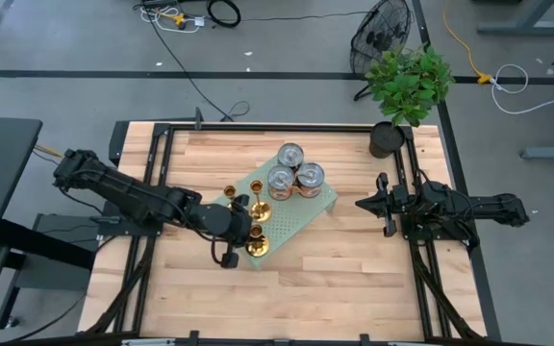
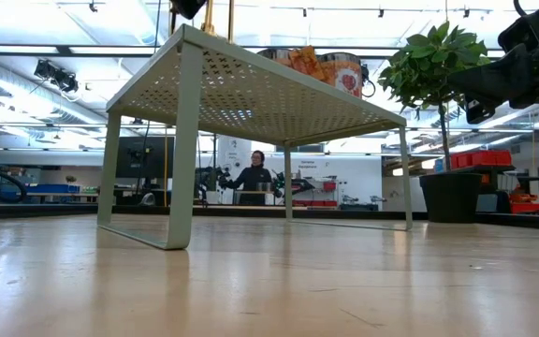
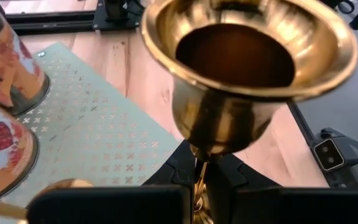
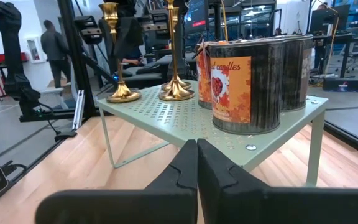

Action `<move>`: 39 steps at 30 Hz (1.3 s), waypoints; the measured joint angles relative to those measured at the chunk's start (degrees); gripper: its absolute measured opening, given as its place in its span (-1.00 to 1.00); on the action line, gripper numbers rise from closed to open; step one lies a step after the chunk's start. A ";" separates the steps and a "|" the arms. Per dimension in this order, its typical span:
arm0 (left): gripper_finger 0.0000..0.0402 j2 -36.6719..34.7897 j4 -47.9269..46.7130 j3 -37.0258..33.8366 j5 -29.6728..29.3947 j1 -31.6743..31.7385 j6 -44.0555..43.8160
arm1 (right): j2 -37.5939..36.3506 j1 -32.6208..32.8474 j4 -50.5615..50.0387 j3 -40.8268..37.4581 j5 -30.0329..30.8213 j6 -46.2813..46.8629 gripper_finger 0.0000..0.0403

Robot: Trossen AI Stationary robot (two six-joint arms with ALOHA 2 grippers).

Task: Pick & Place candle stick holders
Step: Put the gold candle holder on the shelf

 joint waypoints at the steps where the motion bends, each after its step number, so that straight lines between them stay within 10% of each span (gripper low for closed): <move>1: -0.90 0.02 0.27 0.00 0.02 0.00 0.00 | 0.00 0.00 -0.01 0.00 0.00 0.00 -0.99; 39: -0.39 0.02 0.63 0.00 0.15 -0.44 0.02 | 0.00 0.00 -0.02 0.01 0.00 0.00 -0.99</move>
